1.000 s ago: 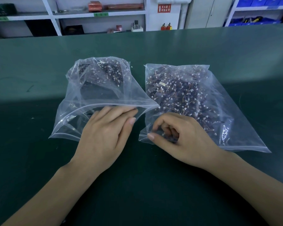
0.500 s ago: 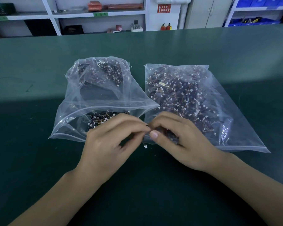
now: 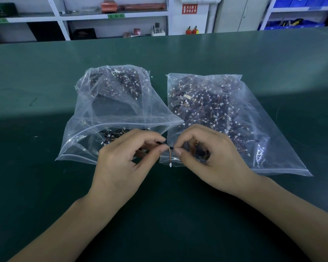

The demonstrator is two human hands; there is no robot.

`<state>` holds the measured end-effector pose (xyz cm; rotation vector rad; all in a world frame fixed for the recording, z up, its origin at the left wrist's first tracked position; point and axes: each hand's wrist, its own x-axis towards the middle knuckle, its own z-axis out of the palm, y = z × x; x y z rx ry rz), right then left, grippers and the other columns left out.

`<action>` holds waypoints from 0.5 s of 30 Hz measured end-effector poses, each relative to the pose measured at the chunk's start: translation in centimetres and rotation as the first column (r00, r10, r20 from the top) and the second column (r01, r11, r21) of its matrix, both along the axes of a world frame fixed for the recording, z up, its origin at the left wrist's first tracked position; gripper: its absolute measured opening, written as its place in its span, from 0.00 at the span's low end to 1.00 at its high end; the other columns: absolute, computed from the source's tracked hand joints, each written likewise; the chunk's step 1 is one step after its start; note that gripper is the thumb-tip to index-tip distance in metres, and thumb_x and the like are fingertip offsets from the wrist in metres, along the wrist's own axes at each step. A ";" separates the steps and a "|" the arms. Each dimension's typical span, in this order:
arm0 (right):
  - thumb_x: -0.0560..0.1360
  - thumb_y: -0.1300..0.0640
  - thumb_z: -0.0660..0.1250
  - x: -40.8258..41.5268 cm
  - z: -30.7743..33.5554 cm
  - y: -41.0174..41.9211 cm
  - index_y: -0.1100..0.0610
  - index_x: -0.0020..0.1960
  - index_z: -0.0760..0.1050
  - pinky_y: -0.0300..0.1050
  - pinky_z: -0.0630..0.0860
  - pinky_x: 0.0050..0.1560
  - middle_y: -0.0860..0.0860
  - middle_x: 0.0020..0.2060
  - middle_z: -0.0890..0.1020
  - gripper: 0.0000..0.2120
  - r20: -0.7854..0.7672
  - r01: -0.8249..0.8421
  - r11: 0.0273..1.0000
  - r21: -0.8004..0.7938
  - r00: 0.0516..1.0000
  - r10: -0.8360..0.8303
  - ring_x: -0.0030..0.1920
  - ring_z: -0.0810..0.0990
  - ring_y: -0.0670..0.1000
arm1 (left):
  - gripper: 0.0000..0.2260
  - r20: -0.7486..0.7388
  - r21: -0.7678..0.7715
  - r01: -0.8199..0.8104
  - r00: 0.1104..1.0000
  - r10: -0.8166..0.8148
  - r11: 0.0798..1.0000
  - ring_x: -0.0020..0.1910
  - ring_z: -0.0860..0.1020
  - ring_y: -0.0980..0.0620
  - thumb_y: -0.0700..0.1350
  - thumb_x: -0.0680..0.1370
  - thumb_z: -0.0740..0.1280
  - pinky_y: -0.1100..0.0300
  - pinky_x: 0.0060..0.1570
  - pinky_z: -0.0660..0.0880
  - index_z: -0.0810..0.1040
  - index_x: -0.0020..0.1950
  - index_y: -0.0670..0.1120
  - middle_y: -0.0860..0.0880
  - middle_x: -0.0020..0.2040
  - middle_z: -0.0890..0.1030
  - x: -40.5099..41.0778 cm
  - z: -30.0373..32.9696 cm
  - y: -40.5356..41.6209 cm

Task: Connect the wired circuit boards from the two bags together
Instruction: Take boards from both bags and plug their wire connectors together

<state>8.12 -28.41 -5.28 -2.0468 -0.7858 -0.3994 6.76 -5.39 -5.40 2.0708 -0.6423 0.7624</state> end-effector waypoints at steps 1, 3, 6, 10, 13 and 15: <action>0.79 0.64 0.74 0.0 0.1 0.0 0.56 0.49 0.81 0.39 0.73 0.42 0.41 0.44 0.80 0.05 0.003 0.008 1.000 0.009 1.000 -0.008 0.39 0.79 0.52 | 0.05 -0.003 0.010 0.008 1.000 -0.008 1.000 0.46 0.85 0.56 0.42 0.80 0.77 0.61 0.45 0.82 0.87 0.54 0.44 0.53 0.47 0.85 0.0 0.0 0.0; 0.80 0.64 0.74 0.1 0.2 -0.2 0.56 0.50 0.81 0.43 0.75 0.42 0.41 0.44 0.81 0.05 0.006 0.022 1.000 0.002 1.000 -0.022 0.39 0.79 0.52 | 0.03 0.005 0.039 0.017 1.000 -0.017 0.999 0.45 0.85 0.54 0.41 0.80 0.76 0.59 0.44 0.81 0.88 0.52 0.43 0.52 0.46 0.86 0.1 0.1 -0.1; 0.81 0.60 0.73 0.1 0.1 -0.1 0.55 0.51 0.82 0.39 0.74 0.43 0.38 0.43 0.79 0.01 0.028 0.039 0.998 -0.043 0.999 -0.038 0.40 0.78 0.50 | 0.04 0.016 0.042 -0.001 1.000 0.000 0.999 0.44 0.85 0.54 0.41 0.80 0.75 0.58 0.44 0.81 0.88 0.52 0.42 0.53 0.46 0.87 0.0 0.1 -0.2; 0.82 0.58 0.73 0.2 0.0 0.0 0.55 0.51 0.83 0.38 0.73 0.43 0.38 0.41 0.78 0.02 0.051 0.055 0.996 -0.066 0.997 -0.052 0.40 0.78 0.50 | 0.04 -0.004 0.032 0.001 1.000 -0.001 0.999 0.44 0.85 0.54 0.41 0.80 0.75 0.58 0.43 0.81 0.89 0.53 0.43 0.53 0.46 0.87 -0.1 0.1 -0.2; 0.82 0.59 0.72 0.2 0.0 -0.1 0.55 0.50 0.83 0.37 0.72 0.43 0.37 0.41 0.78 0.03 0.048 0.071 0.996 -0.061 0.997 -0.068 0.40 0.78 0.50 | 0.05 -0.041 0.042 0.021 0.999 -0.020 0.999 0.44 0.85 0.52 0.42 0.82 0.75 0.58 0.42 0.80 0.89 0.56 0.45 0.53 0.47 0.86 0.0 0.0 -0.2; 0.83 0.59 0.72 0.2 0.1 -0.1 0.55 0.50 0.82 0.37 0.72 0.43 0.40 0.42 0.80 0.03 0.048 0.085 0.995 -0.058 0.995 -0.083 0.40 0.78 0.50 | 0.06 -0.054 0.054 0.020 0.998 -0.017 0.998 0.44 0.84 0.52 0.42 0.82 0.74 0.58 0.42 0.79 0.88 0.57 0.46 0.54 0.47 0.86 0.0 0.0 -0.1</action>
